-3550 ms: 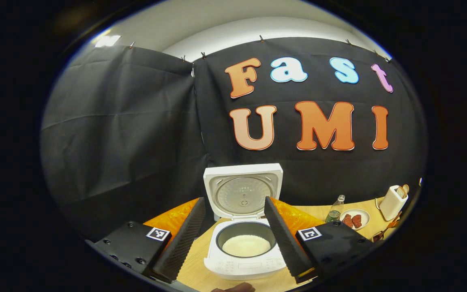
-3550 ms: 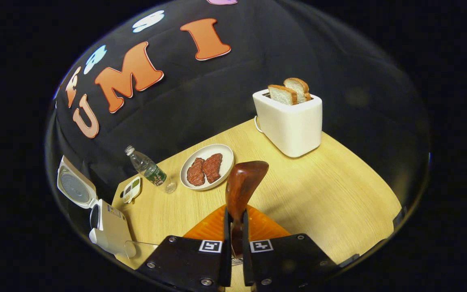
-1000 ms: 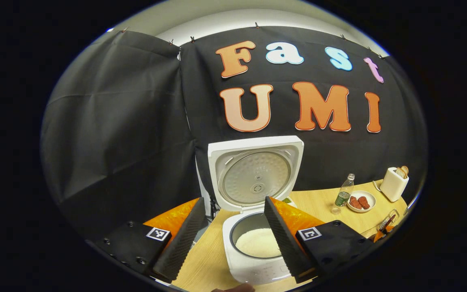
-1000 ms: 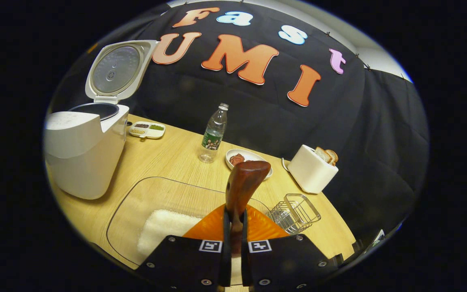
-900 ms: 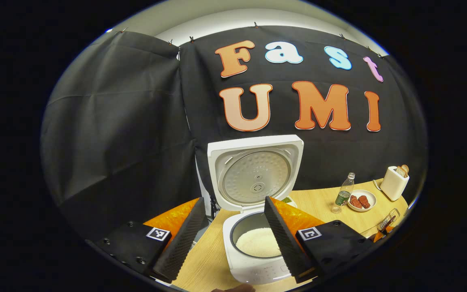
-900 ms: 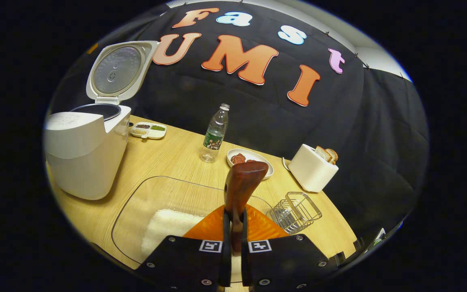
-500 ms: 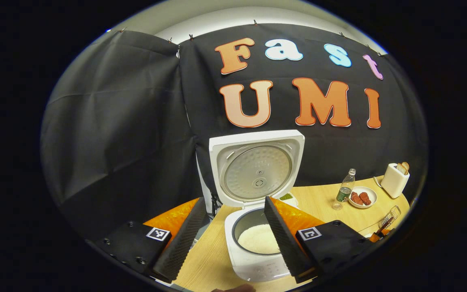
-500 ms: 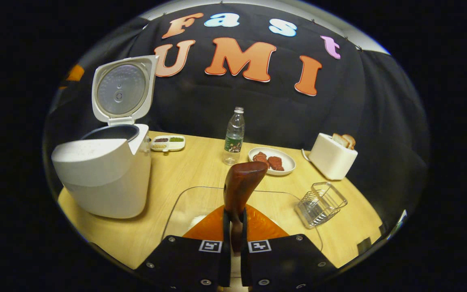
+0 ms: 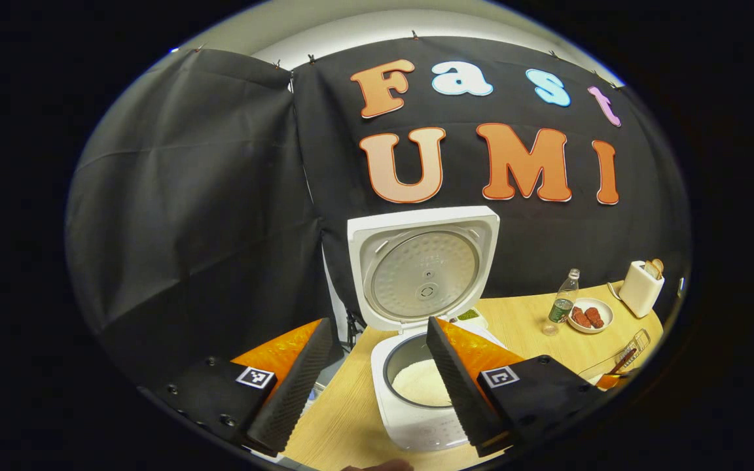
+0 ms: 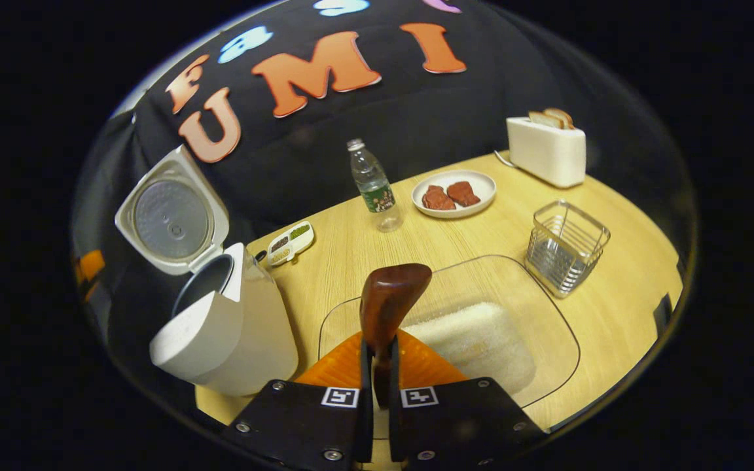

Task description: Close the left gripper, press the button to open the rice cooker; take a wooden spoon from the chopstick holder with the right hand, scoop a spoonful of rice and pour it into the rice cooker, then put the wooden spoon back into the chopstick holder.

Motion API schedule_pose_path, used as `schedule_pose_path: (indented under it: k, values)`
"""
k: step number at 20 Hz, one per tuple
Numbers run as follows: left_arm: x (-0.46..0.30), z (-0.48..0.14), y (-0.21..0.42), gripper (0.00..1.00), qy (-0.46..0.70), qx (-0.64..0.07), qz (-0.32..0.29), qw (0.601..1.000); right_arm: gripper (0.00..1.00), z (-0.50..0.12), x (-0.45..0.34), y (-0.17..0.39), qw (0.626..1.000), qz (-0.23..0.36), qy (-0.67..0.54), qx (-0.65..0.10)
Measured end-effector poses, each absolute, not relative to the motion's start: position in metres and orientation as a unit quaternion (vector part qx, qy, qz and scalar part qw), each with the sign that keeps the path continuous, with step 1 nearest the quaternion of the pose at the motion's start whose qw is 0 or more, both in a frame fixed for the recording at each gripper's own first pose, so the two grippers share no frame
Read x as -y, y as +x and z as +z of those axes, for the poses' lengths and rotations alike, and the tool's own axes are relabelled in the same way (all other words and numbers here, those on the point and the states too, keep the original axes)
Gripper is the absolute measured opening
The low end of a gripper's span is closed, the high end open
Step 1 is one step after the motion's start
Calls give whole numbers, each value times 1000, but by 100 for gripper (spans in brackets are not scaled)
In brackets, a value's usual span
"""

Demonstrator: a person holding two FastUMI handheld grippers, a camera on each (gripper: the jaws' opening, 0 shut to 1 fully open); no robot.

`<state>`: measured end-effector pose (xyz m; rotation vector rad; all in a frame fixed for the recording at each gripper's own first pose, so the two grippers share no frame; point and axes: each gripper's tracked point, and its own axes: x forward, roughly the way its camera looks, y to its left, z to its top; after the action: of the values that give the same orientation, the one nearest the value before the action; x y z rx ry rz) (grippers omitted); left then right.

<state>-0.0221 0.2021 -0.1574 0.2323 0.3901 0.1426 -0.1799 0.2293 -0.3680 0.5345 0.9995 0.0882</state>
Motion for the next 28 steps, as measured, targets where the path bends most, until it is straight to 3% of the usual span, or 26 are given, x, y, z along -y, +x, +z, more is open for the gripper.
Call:
schedule_pose_path:
  k: [6, 15, 28]
  values:
    - [-194, -154, -21, 99, 116, -191, 62, 973, 9, -376, -203, -181, 781, 12, 387, -490]
    - [-179, -151, -19, 99, 118, -181, 54, 975, 9, -350, -168, -151, 710, -11, 546, -444]
    - [-193, -144, -23, 99, 101, -167, 71, 978, 9, -275, -187, -99, 607, 32, 700, -376]
